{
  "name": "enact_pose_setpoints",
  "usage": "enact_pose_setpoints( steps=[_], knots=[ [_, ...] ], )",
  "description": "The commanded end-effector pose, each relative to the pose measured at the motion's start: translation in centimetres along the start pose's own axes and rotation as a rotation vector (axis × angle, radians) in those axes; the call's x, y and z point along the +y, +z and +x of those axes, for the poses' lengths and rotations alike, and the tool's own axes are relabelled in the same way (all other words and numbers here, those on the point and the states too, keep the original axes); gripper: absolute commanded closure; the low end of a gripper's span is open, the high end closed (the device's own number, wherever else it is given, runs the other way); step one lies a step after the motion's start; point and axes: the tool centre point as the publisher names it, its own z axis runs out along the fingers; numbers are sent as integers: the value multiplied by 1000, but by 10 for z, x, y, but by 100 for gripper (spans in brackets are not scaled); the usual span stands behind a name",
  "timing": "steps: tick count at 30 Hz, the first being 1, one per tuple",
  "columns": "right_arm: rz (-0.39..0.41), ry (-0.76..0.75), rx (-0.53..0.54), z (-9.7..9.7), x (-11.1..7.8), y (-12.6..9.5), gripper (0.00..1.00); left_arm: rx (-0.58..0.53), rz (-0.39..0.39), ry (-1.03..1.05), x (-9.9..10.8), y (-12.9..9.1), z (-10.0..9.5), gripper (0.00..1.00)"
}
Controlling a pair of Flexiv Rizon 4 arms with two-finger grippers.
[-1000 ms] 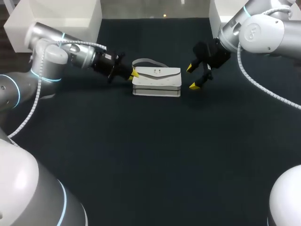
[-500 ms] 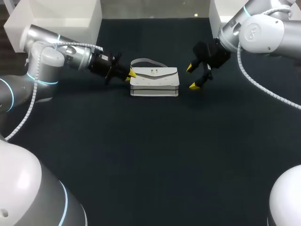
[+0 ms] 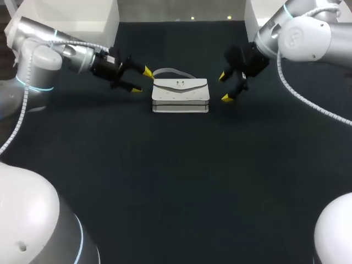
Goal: Pick up the bag, open it, inspect its contents, close it, and place it on the opposite side
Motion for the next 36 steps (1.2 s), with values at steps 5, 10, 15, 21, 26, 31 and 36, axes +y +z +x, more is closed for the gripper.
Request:
enact_pose_setpoints(
  steps=[5, 10, 15, 21, 26, 31, 36],
  knots=[
    [159, 10, -68, 13, 32, -15, 0, -161, -114, 139, -6, -47, 18, 0],
    [225, -1, -82, 16, 43, -21, 0, -249, -196, 234, -11, -59, 19, 0],
    [296, -16, -95, 20, 48, -22, 0, -300, -225, 326, -18, -67, 16, 0],
    [381, -38, -154, 25, 53, -24, 0, -341, -310, 494, -21, -75, 14, 0],
    [422, -63, -219, 30, 56, -27, 0, -390, -295, 646, -20, -76, 15, 0],
    [454, -83, -281, 36, 58, -28, 0, -446, -258, 773, -21, -75, 20, 0],
    [496, -103, -362, 43, 59, -28, 0, -428, -233, 790, -26, -74, 31, 0]
  ],
)
